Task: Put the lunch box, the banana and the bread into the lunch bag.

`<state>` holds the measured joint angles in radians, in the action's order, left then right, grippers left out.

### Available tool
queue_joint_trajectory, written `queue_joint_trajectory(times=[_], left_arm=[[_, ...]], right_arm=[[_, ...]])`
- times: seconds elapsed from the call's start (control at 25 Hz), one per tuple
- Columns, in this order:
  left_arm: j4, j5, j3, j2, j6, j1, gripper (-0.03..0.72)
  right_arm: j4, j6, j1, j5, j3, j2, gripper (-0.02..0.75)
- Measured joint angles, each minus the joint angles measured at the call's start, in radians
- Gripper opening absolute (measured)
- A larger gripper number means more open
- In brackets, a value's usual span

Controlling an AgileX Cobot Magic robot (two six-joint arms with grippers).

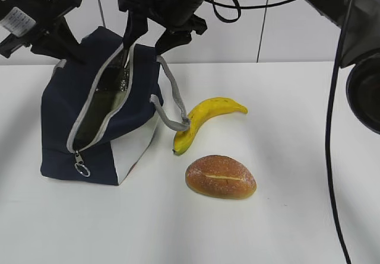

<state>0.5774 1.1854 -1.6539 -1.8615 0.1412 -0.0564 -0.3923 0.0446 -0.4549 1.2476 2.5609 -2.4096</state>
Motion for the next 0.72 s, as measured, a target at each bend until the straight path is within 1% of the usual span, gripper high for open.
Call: queue_joint_trajectory(times=[0.2, 0.44, 0.64, 0.72], left_arm=[[0.012, 0.011, 0.000, 0.000, 0.000, 0.000, -0.003], [0.014, 0.017, 0.000, 0.000, 0.000, 0.000, -0.003], [0.015, 0.018, 0.000, 0.000, 0.000, 0.000, -0.003], [0.015, 0.018, 0.000, 0.000, 0.000, 0.000, -0.003]], right_arm=[[0.079, -0.035, 0.000, 0.004, -0.011, 0.067, 0.486], [0.244, -0.045, 0.000, 0.005, -0.090, 0.170, 0.478], [0.320, -0.045, 0.000, 0.005, -0.282, 0.262, 0.477], [0.375, -0.045, 0.000, 0.005, -0.381, 0.298, 0.477]])
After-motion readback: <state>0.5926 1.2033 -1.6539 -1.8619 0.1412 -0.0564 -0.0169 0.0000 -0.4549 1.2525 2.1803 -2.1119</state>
